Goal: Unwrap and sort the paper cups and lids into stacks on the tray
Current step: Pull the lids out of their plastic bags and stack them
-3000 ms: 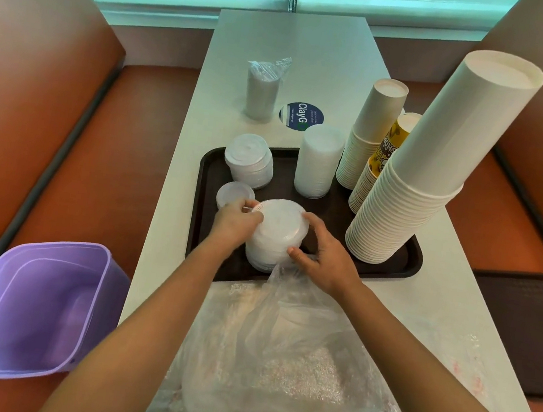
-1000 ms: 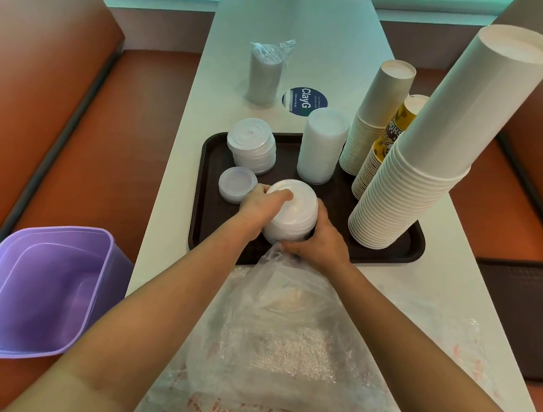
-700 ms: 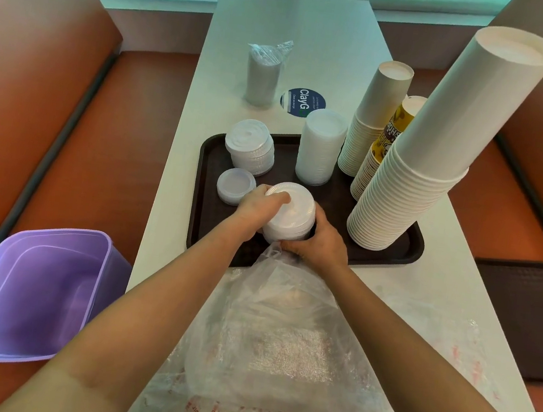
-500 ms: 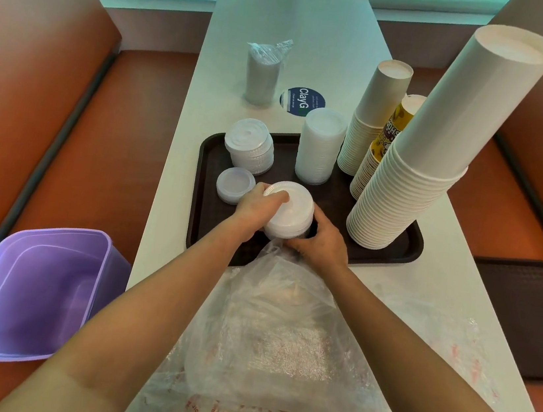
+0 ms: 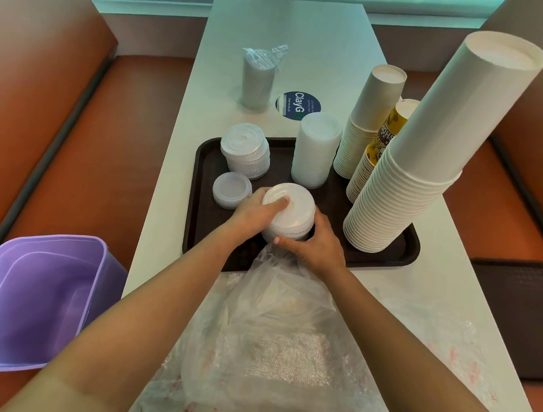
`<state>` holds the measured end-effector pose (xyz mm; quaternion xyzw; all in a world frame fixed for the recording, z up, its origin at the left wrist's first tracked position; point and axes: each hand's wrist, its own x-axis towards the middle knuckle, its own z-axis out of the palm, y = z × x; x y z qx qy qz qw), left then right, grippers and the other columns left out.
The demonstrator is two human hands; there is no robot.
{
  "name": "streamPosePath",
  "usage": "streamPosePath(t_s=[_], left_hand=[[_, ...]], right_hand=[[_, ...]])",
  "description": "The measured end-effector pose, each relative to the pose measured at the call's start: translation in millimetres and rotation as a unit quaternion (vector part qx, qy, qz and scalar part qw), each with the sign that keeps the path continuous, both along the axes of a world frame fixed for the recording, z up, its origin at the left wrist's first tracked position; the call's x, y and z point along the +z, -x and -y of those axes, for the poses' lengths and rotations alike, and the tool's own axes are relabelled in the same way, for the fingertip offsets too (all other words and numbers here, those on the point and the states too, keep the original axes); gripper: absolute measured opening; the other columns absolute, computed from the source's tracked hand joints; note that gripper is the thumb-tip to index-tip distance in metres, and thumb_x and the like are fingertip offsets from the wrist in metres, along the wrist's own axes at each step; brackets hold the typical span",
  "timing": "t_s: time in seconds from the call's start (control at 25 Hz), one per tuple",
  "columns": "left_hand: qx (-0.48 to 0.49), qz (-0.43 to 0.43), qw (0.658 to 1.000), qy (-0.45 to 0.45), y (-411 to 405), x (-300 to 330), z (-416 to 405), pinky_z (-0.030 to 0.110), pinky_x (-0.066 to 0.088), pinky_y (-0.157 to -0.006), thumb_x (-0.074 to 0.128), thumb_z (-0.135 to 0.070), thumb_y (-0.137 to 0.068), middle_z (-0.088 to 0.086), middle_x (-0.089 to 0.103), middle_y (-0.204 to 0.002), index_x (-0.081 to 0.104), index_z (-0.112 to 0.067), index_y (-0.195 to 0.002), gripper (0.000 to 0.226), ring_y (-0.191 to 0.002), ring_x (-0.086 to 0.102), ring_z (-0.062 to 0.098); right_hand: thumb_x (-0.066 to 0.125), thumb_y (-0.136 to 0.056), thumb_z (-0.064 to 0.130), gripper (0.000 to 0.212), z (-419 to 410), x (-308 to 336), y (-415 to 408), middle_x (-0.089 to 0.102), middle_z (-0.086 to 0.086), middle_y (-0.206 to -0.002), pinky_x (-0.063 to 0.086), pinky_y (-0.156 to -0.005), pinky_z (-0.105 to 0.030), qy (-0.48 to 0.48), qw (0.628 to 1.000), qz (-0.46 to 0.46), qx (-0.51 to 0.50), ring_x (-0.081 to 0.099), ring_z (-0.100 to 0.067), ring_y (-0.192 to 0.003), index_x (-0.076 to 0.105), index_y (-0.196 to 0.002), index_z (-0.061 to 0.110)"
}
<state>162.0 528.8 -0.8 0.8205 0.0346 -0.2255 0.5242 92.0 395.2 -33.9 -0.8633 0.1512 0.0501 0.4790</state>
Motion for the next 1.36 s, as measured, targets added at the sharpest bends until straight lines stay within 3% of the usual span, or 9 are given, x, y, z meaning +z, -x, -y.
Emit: streamPosePath(t_s=[0.2,0.4,0.64,0.84,1.0,1.2,1.36], left_hand=[[-0.007,-0.021,1.000,-0.016,-2,-2,-1,0.042,0.046,-0.098,0.057,-0.039,-0.091,0.007,0.059,-0.123,0.052,-0.012,-0.125,0.044,-0.111,0.056,0.023],[0.010,-0.031,0.999,-0.030,-6,2,1,0.041,0.048,-0.095,0.057,-0.040,-0.090,0.006,0.057,-0.122,0.053,-0.013,-0.124,0.043,-0.107,0.053,0.021],[-0.023,-0.053,0.997,-0.053,-13,20,-1,0.034,0.043,-0.080,0.058,-0.044,-0.088,0.000,0.050,-0.130,0.046,-0.024,-0.132,0.050,-0.108,0.045,0.018],[-0.040,-0.092,0.993,-0.055,-18,24,0,0.045,0.046,-0.094,0.060,-0.045,-0.087,0.002,0.045,-0.138,0.040,-0.023,-0.138,0.058,-0.123,0.043,0.027],[-0.025,-0.097,0.994,-0.038,-16,16,0,0.045,0.050,-0.093,0.063,-0.041,-0.086,0.004,0.052,-0.132,0.047,-0.019,-0.131,0.052,-0.117,0.050,0.024],[-0.021,-0.095,0.994,-0.041,-16,20,2,0.044,0.048,-0.095,0.061,-0.043,-0.087,0.003,0.050,-0.133,0.045,-0.019,-0.133,0.054,-0.119,0.048,0.025],[-0.025,-0.098,0.994,-0.044,-17,24,2,0.046,0.042,-0.099,0.063,-0.044,-0.086,0.005,0.047,-0.137,0.043,-0.020,-0.135,0.058,-0.122,0.044,0.027]], right_hand=[[0.082,-0.064,0.048,0.093,1,-2,-3,0.045,0.006,-0.140,0.039,-0.098,-0.037,-0.012,1.000,0.007,-0.004,0.045,-0.018,-0.126,0.035,-0.141,0.029],[0.086,-0.059,0.043,0.100,2,-3,-4,0.046,0.004,-0.140,0.040,-0.102,-0.039,0.015,1.000,-0.013,0.016,0.046,-0.019,-0.126,0.031,-0.143,0.030],[0.084,-0.063,0.043,0.097,3,-5,-2,0.044,0.003,-0.141,0.040,-0.103,-0.040,0.034,0.999,-0.007,0.010,0.045,-0.021,-0.127,0.033,-0.143,0.027],[0.085,-0.057,0.049,0.101,1,-4,-6,0.044,0.003,-0.140,0.041,-0.102,-0.043,0.042,0.999,-0.023,0.002,0.046,-0.022,-0.126,0.033,-0.142,0.027],[0.082,-0.062,0.049,0.098,0,-5,-8,0.043,0.004,-0.141,0.043,-0.098,-0.041,0.072,0.997,-0.025,0.002,0.048,-0.023,-0.124,0.033,-0.143,0.027],[0.084,-0.061,0.047,0.113,3,-5,-6,0.037,-0.003,-0.146,0.041,-0.103,-0.045,0.060,0.997,-0.030,0.021,0.043,-0.025,-0.129,0.018,-0.149,0.024],[0.084,-0.066,0.036,0.112,10,-1,-3,0.032,-0.009,-0.147,0.038,-0.104,-0.038,0.047,0.998,-0.037,0.013,0.041,-0.025,-0.130,0.014,-0.151,0.020]])
